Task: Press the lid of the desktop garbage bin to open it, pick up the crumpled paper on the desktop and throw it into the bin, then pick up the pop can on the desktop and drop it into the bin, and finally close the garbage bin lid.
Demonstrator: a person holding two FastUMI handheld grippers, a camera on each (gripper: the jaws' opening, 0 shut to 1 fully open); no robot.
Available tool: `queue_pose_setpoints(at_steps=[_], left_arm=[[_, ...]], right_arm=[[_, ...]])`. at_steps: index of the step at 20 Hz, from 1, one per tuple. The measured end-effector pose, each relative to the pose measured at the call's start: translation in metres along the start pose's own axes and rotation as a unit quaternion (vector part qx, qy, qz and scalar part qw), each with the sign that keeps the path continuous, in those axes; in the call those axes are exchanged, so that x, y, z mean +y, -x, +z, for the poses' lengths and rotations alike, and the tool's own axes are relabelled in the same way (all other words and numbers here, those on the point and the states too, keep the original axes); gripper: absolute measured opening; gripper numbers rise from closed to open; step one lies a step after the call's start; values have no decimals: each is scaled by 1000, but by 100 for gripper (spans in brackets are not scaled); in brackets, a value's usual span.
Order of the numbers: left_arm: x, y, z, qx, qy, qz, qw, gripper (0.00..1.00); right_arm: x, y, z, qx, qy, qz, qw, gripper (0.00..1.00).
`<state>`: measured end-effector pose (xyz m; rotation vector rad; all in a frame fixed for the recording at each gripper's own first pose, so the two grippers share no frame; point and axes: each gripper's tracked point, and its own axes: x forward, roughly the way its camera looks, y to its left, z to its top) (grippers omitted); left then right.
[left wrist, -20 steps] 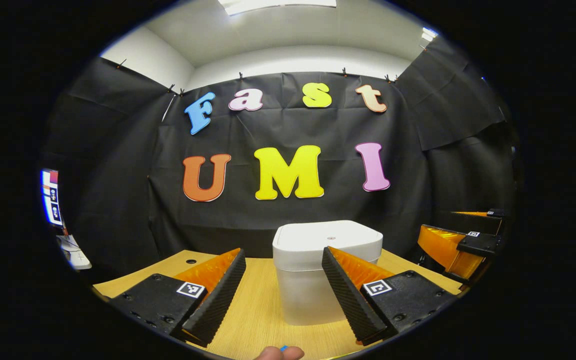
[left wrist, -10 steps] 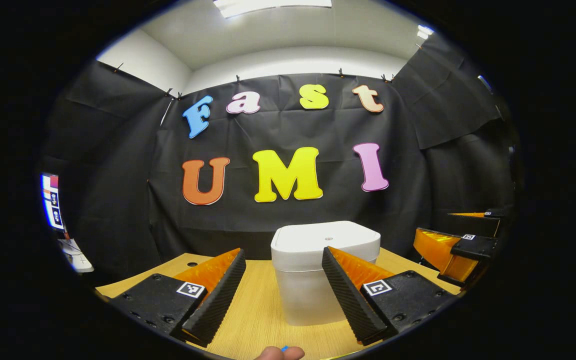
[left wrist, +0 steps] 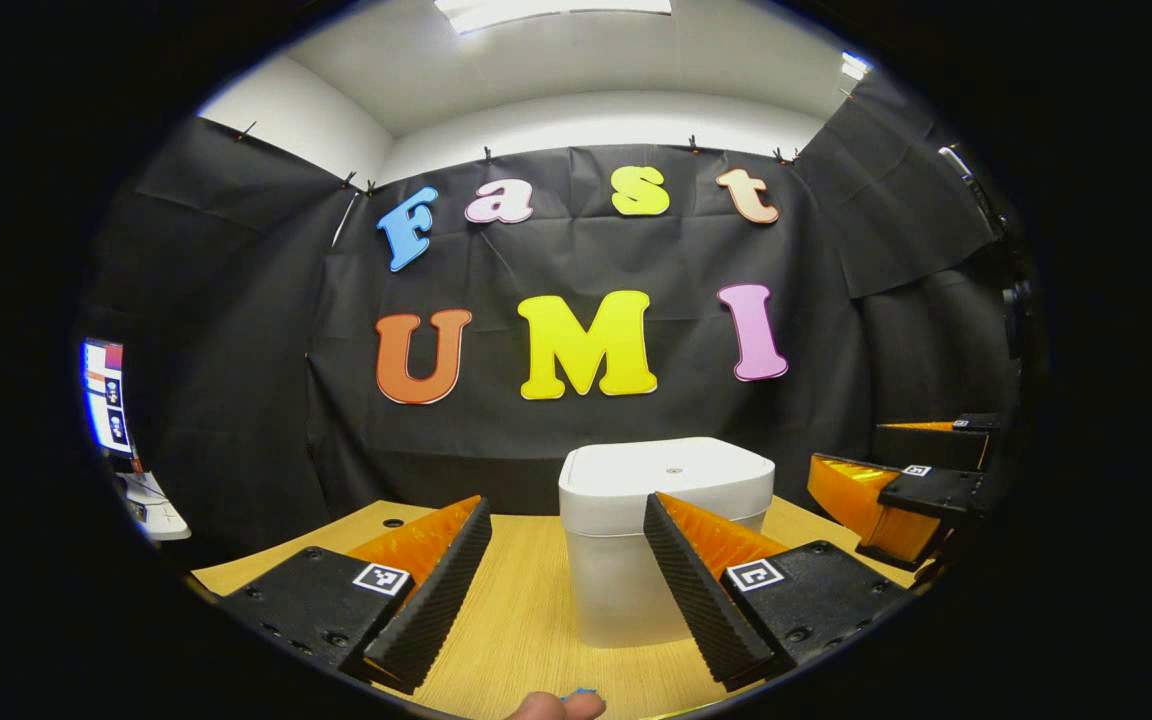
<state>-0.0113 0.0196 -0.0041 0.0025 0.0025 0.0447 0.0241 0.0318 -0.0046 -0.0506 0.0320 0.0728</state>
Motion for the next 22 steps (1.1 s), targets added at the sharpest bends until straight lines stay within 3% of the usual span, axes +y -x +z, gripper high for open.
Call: queue_pose_setpoints(at_steps=[6,10,11,13,15,16,17,18,22], left_arm=[[18,5,-4,3,-6,14,1000,99],[31,11,-6,3,-4,24,1000,99],[34,11,-7,4,-4,27,1000,99],[41,11,-7,3,-1,31,1000,99],[45,11,-10,5,0,34,999,99],[47,10,-11,6,0,35,999,99],[50,11,-12,6,1,37,999,99],[52,11,-13,6,1,38,999,99],[57,15,-19,10,6,40,999,99]], right_arm=[[32,-43,28,1,4,26,1000,95],[56,-71,22,25,0,42,999,93],[61,-79,18,33,3,47,998,80],[70,-87,14,43,12,50,998,66],[83,-92,9,55,9,63,996,35],[88,-95,6,62,12,65,996,24],[86,-97,5,62,17,49,997,24],[84,-100,12,53,12,54,997,8],[88,-103,8,62,14,52,997,0]])
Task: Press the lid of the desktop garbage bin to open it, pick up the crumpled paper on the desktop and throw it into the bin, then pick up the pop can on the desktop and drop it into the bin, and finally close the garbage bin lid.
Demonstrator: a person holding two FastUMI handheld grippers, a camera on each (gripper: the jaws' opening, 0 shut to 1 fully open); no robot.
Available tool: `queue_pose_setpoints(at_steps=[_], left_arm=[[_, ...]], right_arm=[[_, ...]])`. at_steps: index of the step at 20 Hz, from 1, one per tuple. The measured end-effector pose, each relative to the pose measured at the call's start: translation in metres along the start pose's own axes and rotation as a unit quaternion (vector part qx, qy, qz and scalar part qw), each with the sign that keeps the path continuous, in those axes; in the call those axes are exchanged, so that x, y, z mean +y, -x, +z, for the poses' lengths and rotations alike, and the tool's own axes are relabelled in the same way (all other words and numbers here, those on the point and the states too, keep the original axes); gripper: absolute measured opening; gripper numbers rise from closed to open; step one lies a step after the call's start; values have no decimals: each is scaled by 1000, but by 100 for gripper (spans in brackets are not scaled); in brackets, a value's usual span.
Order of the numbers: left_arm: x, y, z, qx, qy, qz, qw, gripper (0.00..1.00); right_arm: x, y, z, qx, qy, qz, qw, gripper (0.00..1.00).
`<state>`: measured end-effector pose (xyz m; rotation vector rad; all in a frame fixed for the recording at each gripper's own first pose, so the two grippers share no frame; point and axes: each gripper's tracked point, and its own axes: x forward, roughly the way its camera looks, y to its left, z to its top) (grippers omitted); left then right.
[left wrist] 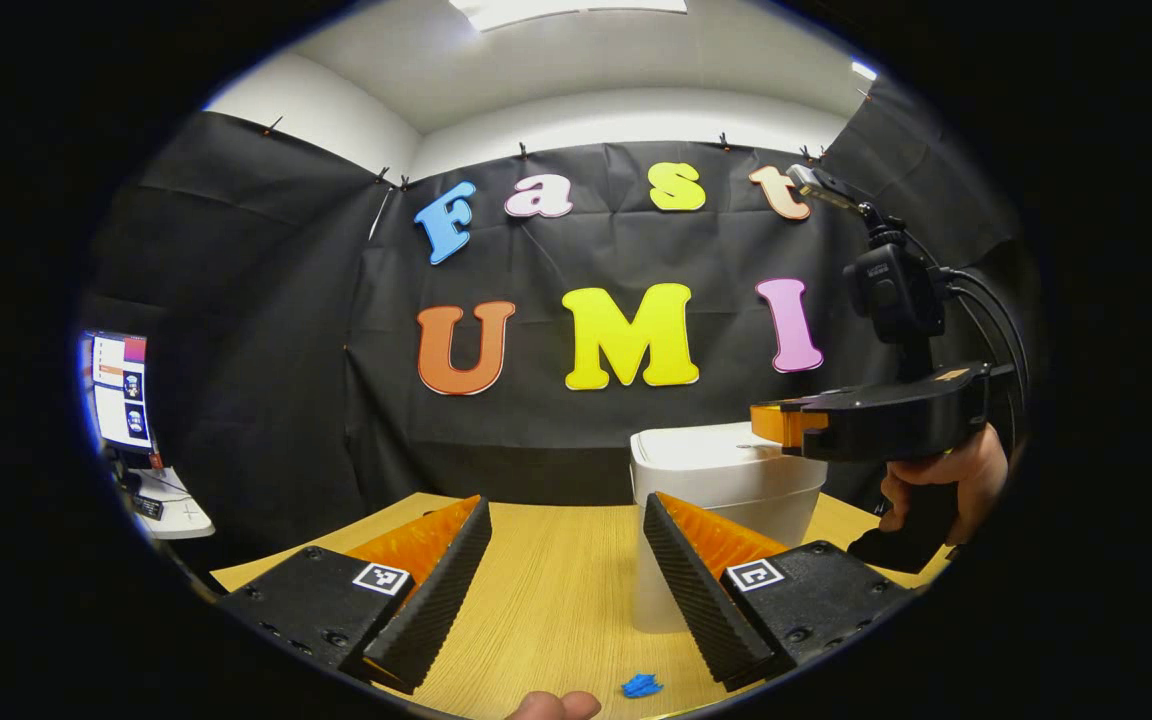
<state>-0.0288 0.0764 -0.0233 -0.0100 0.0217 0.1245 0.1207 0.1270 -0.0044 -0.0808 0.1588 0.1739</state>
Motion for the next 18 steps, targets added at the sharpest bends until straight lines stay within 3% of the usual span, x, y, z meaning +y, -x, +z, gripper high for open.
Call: queue_pose_setpoints(at_steps=[5,8,11,13,14,15,16,18], left_arm=[[-3,-4,-6,4,12,-9,1000,99],[-9,-5,-12,10,18,-17,1000,99],[-14,-6,-13,10,11,-19,1000,99],[-16,-8,-14,9,6,-21,1000,99],[-18,-9,-14,10,8,-21,1000,99],[-19,-8,-13,8,12,-23,1000,99],[-21,-8,-12,7,13,-23,1000,99],[-24,-11,-10,6,11,-24,1000,99]], right_arm=[[-2,-12,-24,42,-3,1,999,0],[-3,-9,-27,36,13,1,999,0],[-12,-6,-12,-1,-11,-15,1000,1],[-10,0,-11,-5,-24,-11,1000,25],[-7,5,-7,-9,-27,-3,1000,25],[-10,14,3,-27,-28,-2,999,31],[-12,20,12,-46,-28,-2,999,49],[-17,33,26,-79,-16,-7,997,75]])
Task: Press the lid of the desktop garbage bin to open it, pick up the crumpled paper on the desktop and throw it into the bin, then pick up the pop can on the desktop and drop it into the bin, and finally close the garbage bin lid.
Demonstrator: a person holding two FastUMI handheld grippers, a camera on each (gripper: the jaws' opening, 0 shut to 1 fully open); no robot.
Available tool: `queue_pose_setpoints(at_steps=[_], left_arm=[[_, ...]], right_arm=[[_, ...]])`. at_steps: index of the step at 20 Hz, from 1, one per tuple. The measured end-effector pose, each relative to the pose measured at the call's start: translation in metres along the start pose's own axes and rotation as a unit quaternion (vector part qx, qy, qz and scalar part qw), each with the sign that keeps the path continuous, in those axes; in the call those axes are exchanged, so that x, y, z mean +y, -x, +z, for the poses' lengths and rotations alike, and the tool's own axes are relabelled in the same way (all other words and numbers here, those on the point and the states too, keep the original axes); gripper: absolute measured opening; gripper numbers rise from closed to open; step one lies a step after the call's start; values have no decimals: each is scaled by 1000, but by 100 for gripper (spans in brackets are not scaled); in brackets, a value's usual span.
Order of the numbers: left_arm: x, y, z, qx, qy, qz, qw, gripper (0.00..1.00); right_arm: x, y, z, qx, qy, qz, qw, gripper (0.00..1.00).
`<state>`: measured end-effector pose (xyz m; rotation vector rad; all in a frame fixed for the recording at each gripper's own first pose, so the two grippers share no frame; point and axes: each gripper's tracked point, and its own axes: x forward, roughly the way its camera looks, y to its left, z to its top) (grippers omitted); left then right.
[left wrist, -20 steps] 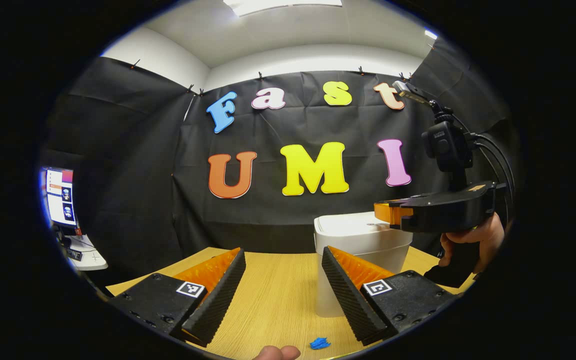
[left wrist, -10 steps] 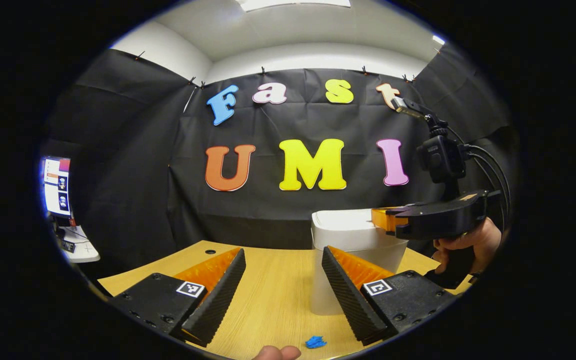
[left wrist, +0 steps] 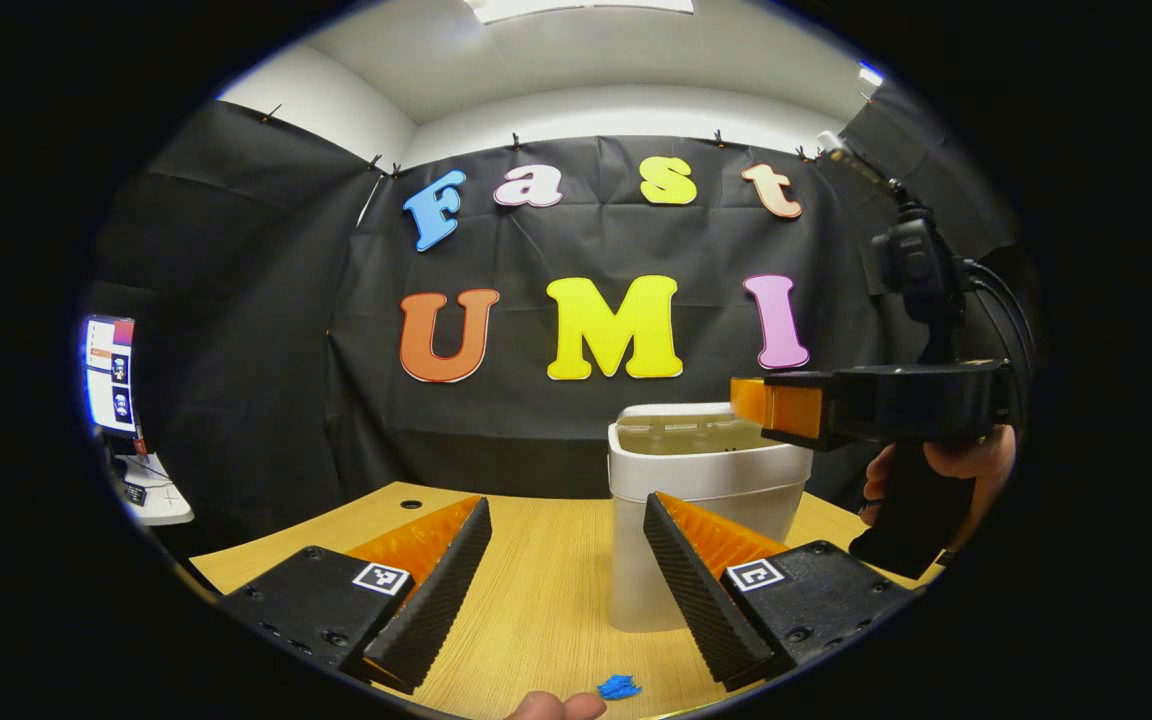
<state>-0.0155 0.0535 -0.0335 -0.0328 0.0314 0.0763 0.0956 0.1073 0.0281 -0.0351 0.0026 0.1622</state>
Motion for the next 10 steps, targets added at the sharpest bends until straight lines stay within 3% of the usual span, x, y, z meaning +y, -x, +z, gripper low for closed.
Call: queue_pose_setpoints(at_steps=[2,4,10], left_arm=[[-5,-1,-1,0,6,-4,1000,99],[-11,0,-3,2,11,-12,1000,99],[-23,-4,6,0,-5,-21,1000,99]], right_arm=[[-9,7,1,-7,3,-8,1000,89],[-16,16,3,-13,1,-11,1000,97],[-36,39,22,-51,-5,-18,999,95]])
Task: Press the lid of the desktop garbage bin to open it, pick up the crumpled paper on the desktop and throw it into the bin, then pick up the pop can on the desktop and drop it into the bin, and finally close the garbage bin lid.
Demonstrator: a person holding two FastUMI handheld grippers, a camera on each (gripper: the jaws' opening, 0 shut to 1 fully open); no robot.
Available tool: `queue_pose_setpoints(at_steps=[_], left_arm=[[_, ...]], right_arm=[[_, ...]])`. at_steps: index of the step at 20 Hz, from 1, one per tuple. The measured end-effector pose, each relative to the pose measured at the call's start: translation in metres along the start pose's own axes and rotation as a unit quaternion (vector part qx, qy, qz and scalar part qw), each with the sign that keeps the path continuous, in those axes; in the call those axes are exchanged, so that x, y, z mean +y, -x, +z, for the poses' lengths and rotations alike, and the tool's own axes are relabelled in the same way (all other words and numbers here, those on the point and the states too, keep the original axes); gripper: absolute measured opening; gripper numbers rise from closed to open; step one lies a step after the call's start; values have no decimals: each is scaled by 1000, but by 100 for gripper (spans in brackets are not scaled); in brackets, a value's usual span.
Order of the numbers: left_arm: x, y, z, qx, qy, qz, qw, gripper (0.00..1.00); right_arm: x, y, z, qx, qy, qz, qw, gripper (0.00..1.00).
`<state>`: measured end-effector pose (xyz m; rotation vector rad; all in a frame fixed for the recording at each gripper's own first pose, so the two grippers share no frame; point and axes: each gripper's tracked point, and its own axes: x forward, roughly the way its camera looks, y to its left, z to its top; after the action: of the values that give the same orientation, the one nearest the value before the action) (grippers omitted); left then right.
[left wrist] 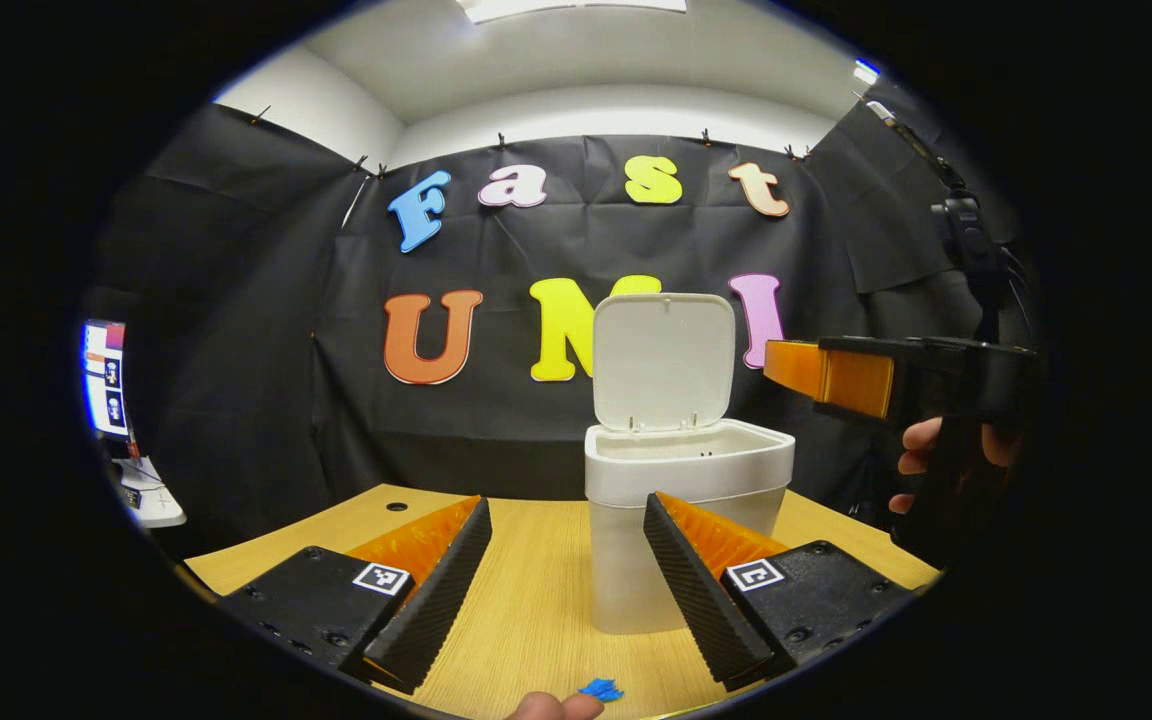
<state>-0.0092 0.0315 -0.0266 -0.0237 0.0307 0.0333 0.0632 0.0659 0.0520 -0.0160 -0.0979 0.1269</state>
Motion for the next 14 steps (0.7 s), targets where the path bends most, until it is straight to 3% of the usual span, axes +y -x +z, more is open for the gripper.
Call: queue_pose_setpoints(at_steps=[7,14], left_arm=[[-16,4,-29,29,-6,-21,999,99],[-25,29,-142,130,13,-34,991,99]], right_arm=[[-26,19,-24,22,0,-2,1000,97],[-52,63,-48,8,26,-18,999,95]])
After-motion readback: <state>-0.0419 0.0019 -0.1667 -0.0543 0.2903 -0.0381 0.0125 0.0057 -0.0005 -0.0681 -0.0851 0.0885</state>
